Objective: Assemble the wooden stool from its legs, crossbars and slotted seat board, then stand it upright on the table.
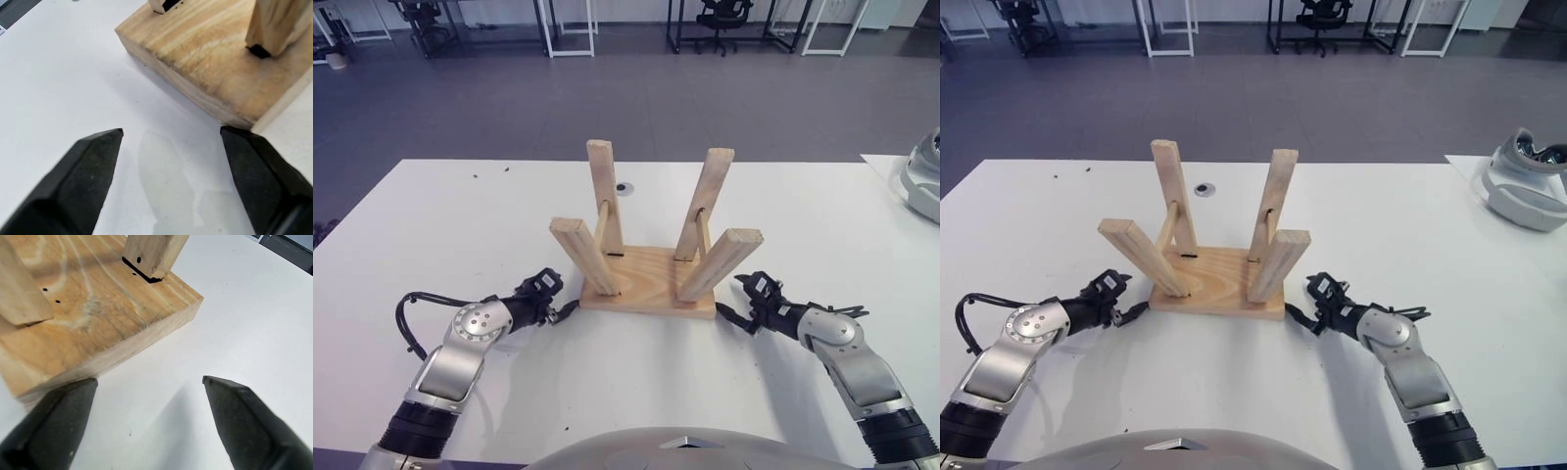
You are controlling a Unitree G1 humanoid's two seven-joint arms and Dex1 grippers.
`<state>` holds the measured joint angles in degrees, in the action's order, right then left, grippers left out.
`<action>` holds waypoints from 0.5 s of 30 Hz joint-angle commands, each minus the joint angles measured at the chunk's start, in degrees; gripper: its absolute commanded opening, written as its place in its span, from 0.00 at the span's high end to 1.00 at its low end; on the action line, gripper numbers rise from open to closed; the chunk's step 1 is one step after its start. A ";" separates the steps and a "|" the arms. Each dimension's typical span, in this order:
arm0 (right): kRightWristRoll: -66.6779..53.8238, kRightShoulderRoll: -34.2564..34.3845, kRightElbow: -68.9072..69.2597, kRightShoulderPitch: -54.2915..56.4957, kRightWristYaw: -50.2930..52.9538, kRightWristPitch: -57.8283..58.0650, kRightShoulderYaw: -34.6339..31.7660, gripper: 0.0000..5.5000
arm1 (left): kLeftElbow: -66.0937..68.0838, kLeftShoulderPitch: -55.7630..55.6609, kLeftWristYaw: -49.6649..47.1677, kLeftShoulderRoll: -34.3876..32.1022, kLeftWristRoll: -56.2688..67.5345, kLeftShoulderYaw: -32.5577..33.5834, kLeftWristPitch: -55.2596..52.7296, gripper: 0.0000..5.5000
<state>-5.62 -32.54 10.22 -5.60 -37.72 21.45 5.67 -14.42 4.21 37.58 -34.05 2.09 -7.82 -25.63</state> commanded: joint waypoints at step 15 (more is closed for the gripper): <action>-33.00 -10.23 21.28 -4.38 -15.27 18.80 -19.14 0.26 | -27.16 9.52 14.92 -10.83 31.03 23.15 -11.62 0.33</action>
<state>-36.83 -42.71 29.61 -10.51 -49.18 42.76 -16.48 -38.86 13.41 48.97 -44.18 29.18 17.64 -38.44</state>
